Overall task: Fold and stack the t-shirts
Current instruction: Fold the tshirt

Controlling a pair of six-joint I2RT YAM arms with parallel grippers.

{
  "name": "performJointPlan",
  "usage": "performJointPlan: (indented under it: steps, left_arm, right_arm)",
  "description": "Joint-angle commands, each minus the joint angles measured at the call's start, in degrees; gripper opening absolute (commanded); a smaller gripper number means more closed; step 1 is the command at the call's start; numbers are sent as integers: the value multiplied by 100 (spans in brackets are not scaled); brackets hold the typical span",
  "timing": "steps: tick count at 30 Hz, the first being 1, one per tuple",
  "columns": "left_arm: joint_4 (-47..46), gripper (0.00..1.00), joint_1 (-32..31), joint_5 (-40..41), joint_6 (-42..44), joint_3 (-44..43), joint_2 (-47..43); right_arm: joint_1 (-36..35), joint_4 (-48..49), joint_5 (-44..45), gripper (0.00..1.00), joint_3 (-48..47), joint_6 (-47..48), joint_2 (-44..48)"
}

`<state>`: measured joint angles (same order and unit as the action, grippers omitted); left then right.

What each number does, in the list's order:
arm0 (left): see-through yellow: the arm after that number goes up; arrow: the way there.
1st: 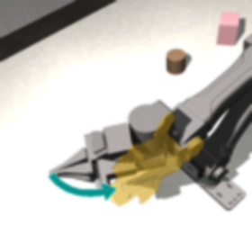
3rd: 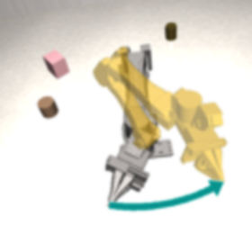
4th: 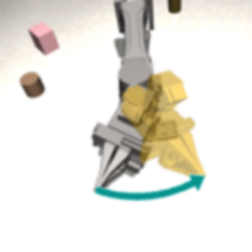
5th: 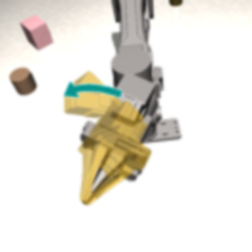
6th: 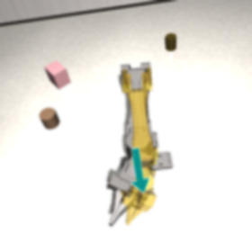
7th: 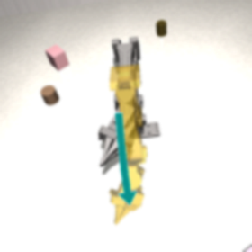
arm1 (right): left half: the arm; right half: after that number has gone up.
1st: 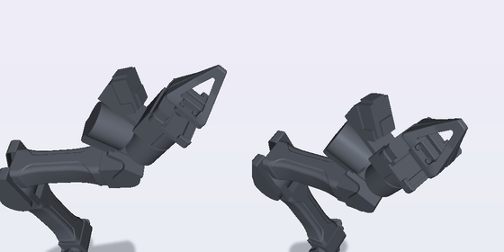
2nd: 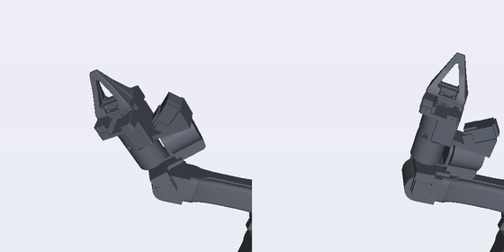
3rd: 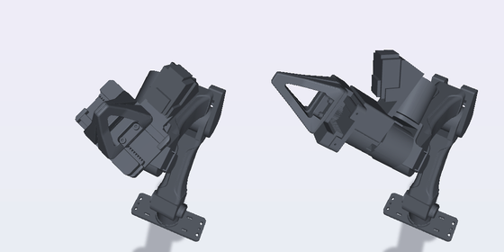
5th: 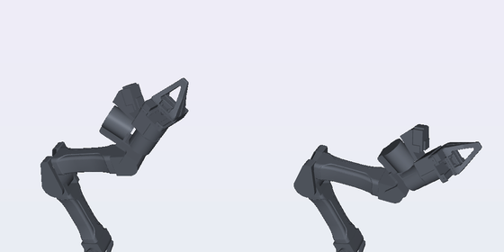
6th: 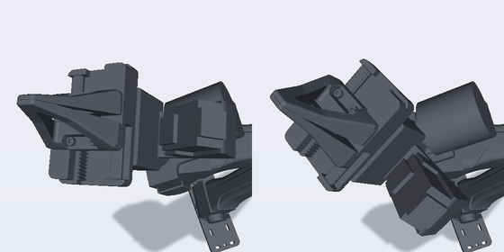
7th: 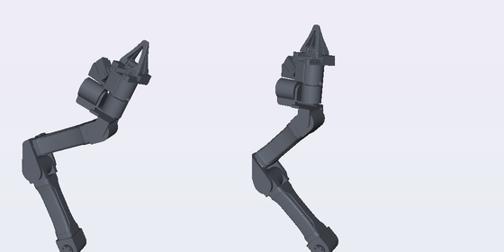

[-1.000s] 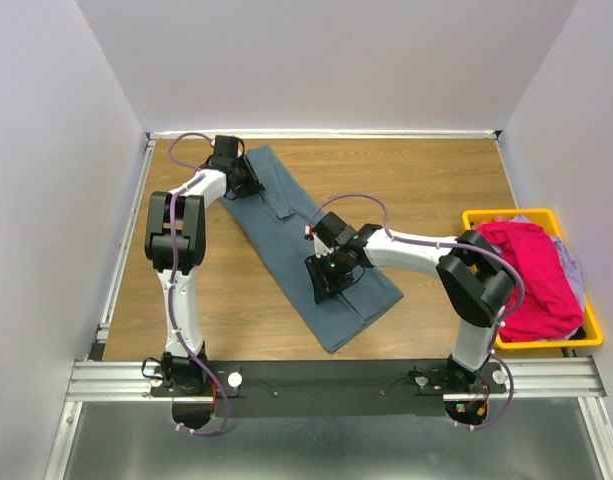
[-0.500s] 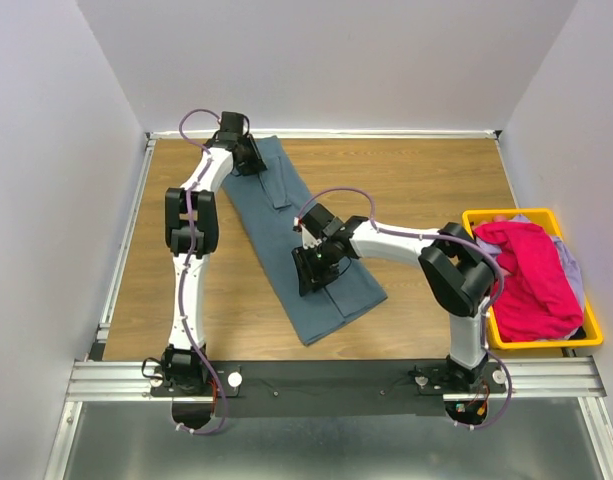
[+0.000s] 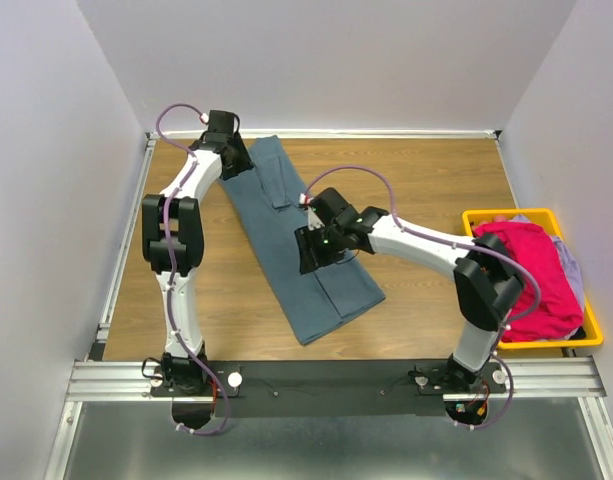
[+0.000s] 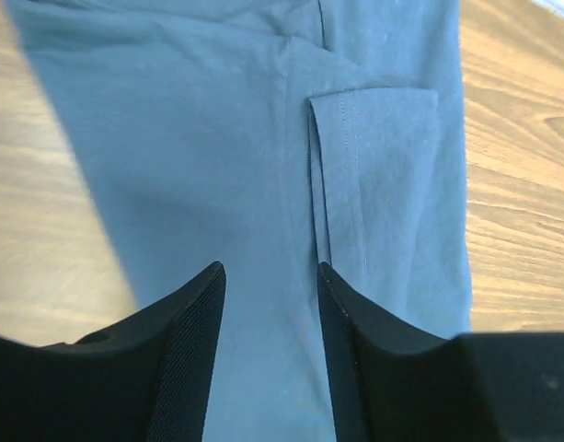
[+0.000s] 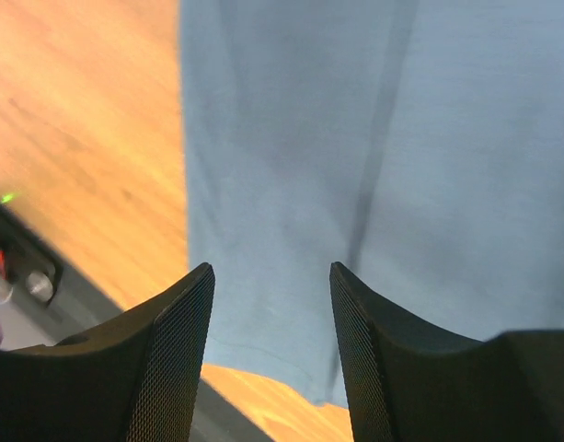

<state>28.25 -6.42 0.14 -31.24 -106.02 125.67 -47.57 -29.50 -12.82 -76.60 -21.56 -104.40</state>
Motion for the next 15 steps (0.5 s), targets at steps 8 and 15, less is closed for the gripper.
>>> performJointPlan:
  steps: [8, 15]
  left_arm:
    - [276, 56, -492, 671, 4, -67, 466]
    - [479, 56, -721, 496, -57, -577, 1047]
  right_arm:
    - [371, -30, 1044, 62, 1129, 29, 640]
    - [442, 31, 1247, 62, 1305, 82, 869]
